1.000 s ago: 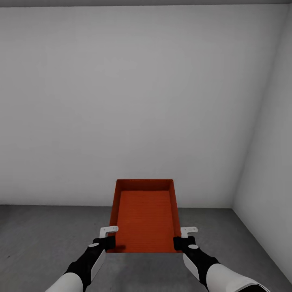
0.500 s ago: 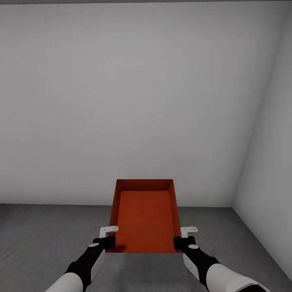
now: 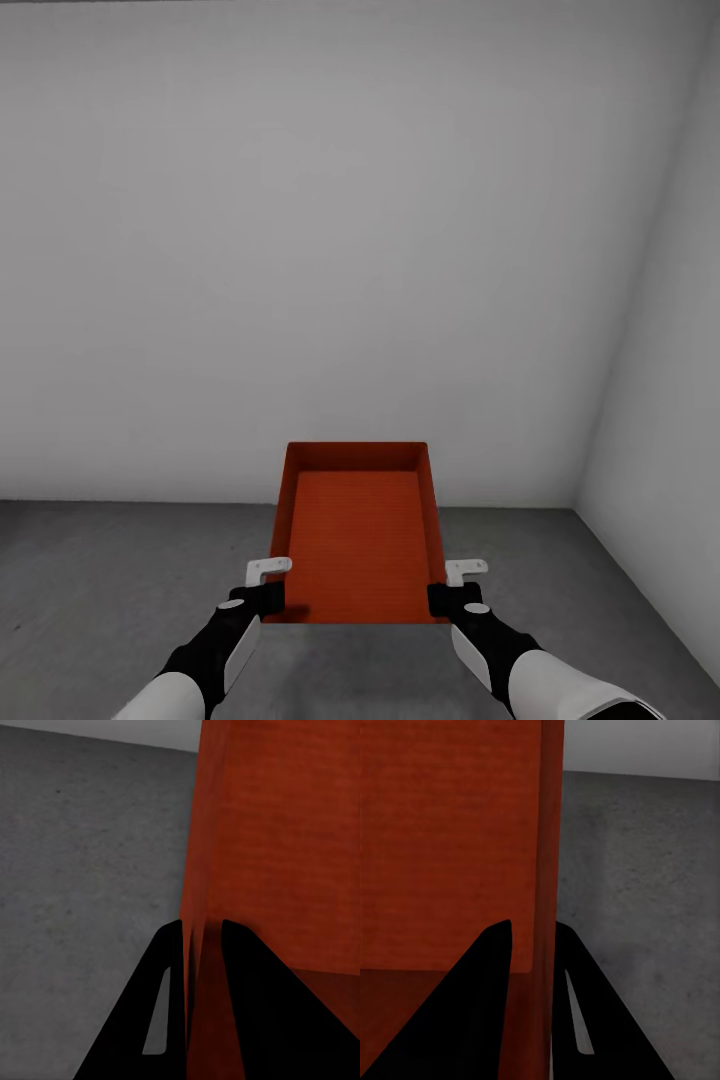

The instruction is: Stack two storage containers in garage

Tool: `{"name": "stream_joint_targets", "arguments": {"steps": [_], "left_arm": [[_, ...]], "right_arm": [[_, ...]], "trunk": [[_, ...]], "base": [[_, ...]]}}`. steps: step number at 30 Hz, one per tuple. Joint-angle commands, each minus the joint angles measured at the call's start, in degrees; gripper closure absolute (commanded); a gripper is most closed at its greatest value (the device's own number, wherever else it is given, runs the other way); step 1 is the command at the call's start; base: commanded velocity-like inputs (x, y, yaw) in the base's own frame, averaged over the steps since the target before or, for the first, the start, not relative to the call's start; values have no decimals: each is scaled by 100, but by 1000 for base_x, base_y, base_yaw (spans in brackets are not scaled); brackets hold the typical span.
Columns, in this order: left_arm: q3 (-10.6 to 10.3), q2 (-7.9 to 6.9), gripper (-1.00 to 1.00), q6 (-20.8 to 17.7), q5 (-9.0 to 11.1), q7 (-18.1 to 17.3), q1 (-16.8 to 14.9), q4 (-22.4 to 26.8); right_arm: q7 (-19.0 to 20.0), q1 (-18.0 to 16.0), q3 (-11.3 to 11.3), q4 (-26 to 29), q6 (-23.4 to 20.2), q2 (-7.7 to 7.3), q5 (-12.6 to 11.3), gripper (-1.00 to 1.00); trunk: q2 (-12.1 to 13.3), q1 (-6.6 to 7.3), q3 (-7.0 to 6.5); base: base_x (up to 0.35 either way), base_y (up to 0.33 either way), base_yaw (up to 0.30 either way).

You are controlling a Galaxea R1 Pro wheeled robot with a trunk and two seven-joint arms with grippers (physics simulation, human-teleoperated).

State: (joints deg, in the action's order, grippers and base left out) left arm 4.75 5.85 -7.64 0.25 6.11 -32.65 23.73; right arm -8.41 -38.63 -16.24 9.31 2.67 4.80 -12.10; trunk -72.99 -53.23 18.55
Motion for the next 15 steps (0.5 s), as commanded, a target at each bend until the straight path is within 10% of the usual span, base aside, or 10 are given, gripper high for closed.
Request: {"name": "stream_joint_targets", "arguments": {"steps": [1,15], "left_arm": [[201,-25,100,-42,-95,198,-4,70],[201,-31,100,-40,-94,198,-4,70]], "right_arm": [[-38,-4,121,-17,28,-40,-74,100],[-38,-4,121,-17,23,-40,-74,100]], "trunk": [[-46,-23,26],[-608,-330,277]], "base": [[0,0,0],[0,0,0]]}}
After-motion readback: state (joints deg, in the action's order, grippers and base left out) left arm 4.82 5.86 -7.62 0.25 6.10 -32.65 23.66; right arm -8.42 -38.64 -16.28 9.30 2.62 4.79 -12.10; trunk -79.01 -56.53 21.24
